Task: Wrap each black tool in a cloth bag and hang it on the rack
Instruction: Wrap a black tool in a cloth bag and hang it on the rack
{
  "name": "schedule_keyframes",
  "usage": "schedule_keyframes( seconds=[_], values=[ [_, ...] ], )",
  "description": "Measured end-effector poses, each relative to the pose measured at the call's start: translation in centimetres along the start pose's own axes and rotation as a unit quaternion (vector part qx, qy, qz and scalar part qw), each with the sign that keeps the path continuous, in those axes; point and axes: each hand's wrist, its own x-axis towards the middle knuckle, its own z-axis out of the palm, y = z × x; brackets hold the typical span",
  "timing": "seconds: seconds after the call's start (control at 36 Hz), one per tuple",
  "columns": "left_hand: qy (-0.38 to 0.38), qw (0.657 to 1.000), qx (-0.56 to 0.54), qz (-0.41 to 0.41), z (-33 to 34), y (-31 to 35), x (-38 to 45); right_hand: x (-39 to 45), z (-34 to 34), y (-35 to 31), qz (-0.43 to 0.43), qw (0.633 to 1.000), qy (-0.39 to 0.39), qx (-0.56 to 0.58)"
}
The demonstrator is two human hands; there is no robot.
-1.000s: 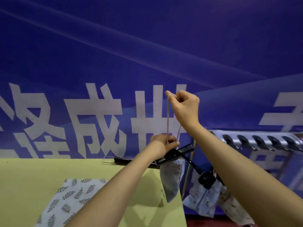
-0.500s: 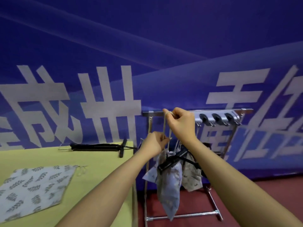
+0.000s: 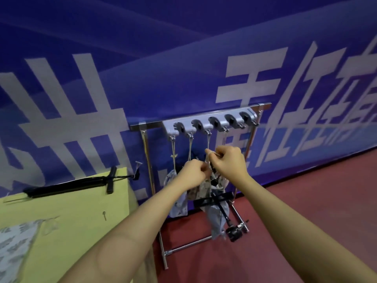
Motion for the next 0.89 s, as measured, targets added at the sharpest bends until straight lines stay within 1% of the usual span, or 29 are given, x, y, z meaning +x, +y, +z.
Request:
schedule_keyframes(
  seconds=[0.08,0.17,0.31,0.39,0.5,0.58,0.72,0.89],
  values=[
    [-0.023,0.999,0.03,0.005,1.3,0.5,1.7,0.1,-0.3,2.3,0.02,0.999,-0.018,-0.017],
    [-0.041,0.999,0.024,0.007,3.0,1.1,3.7,0.8,-0.9,4.9,0.037,0.998,-0.029,-0.036],
    [-0.073,0.996,0.047,-0.004,5.5,3.4,7.8,3.0,-2.2,10.0,0.042,0.997,-0.06,-0.019],
    [-0.067,0.996,0.053,-0.015,6.8,5.2,10.2,4.6,-2.9,13.2,0.04,0.995,-0.088,-0.007],
    [-0.022,0.998,0.002,-0.052,8.7,6.9,13.0,6.9,-3.7,17.0,0.05,0.99,-0.128,0.011],
    [0.044,0.995,-0.037,-0.077,9.6,7.8,15.5,8.9,-4.3,19.2,0.054,0.985,-0.159,0.027],
    [0.144,0.983,-0.066,-0.098,10.2,9.7,19.0,12.4,-5.0,22.1,0.055,0.978,-0.183,0.085],
    [0.22,0.959,-0.108,-0.139,10.5,10.9,22.9,16.5,-5.0,24.0,0.022,0.97,-0.202,0.134]
  ],
)
